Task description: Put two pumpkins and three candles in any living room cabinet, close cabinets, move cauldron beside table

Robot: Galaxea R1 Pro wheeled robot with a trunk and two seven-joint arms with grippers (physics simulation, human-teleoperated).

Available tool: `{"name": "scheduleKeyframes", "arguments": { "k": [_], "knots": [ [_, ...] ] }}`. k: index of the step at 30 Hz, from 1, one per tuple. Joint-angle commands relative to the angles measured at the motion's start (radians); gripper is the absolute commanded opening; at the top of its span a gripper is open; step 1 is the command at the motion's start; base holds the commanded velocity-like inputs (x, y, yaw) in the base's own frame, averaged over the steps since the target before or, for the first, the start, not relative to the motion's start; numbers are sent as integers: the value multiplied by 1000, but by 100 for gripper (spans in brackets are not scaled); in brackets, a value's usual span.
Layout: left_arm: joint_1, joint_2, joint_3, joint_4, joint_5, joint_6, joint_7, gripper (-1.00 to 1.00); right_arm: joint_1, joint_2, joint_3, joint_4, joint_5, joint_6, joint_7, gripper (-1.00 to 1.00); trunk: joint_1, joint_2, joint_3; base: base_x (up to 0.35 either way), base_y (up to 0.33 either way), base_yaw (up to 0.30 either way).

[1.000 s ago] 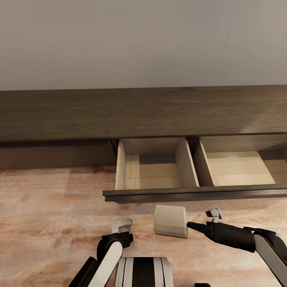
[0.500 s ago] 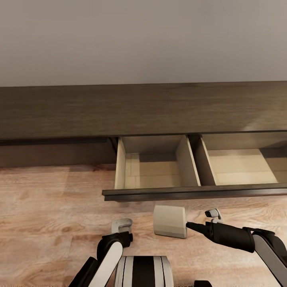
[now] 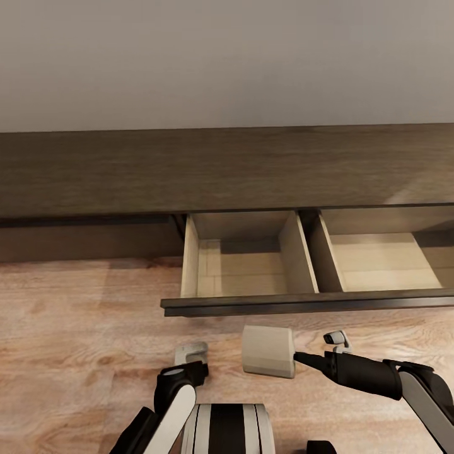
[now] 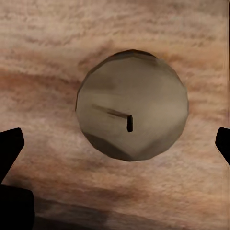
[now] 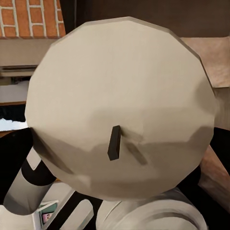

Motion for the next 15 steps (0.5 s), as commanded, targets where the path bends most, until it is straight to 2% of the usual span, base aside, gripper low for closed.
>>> {"name": "scheduleKeyframes", "arguments": {
  "k": [1, 2, 3, 4, 5, 6, 10, 14, 15],
  "knots": [
    [0, 0, -1, 0, -10, -2, -7, 100, 0, 1, 1, 0, -1, 0, 0, -100, 0, 0, -4, 0, 0, 0],
    [0, 0, -1, 0, -25, -5, -17, 100, 0, 1, 1, 0, -1, 0, 0, -100, 1, 0, -8, 0, 0, 0],
    [0, 0, -2, 0, -54, -10, -40, 100, 0, 1, 1, 0, -1, 0, 0, -100, 1, -1, -12, 0, 0, 0],
    [0, 0, -2, 0, -65, -12, -50, 100, 0, 1, 1, 0, -1, 0, 0, -100, 1, -1, -12, 0, 0, 0],
    [0, 0, -2, 0, -95, -15, -84, 100, 0, 1, 2, 0, -1, 0, 0, -100, 1, -1, -12, 0, 0, 0],
    [0, 0, -2, 0, -111, -16, -107, 100, 0, 1, 2, 0, -1, 0, 0, -100, 1, -1, -12, 0, 0, 0],
    [0, 0, -2, 0, -135, -17, -164, 100, 0, 2, 2, 1, -1, 0, 0, -100, 1, -1, -12, 0, 0, 0],
    [0, 3, -2, 0, -140, -16, -178, 100, 0, 2, 2, 1, -1, 0, 0, -100, 1, -1, -12, 0, 0, 0],
    [0, 12, -2, 0, -140, -16, -181, 100, 0, 2, 2, 1, -1, 0, 0, -100, 1, -1, -12, 0, 0, 0]
  ]
}}
